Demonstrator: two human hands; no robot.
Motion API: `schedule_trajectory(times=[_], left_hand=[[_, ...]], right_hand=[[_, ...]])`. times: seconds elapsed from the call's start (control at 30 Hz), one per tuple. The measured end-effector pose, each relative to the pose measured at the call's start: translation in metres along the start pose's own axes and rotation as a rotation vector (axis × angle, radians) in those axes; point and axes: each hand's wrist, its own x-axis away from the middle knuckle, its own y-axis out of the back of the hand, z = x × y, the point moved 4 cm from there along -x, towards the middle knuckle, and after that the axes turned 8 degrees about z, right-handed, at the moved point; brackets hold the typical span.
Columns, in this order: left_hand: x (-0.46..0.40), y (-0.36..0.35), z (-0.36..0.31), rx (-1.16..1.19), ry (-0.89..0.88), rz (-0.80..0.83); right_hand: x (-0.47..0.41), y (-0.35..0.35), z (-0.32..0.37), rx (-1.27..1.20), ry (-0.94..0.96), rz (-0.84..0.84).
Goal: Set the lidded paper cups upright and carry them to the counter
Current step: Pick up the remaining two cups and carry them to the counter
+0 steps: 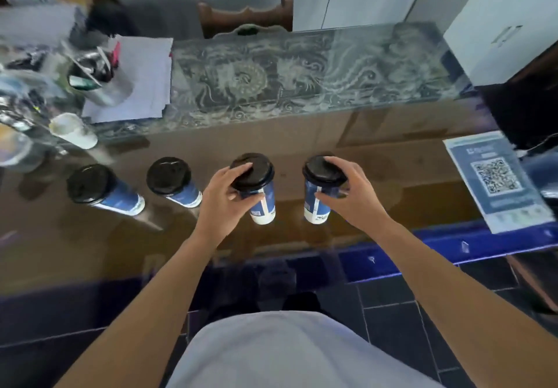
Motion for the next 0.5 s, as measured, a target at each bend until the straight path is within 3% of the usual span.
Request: schedule_trajectory(times=[0.13, 0.5], left_hand=[[-0.003, -0.010, -0.008, -0.107, 0.027, -0.080], [-0.020, -0.031, 0.000, -0.257, -0.003, -0.183]], right_hand=[[-0.021, 0.006, -0.010, 0.013, 0.080, 0.081], [-0.054, 0.010, -0.018, 0.036, 0.081, 0.032]])
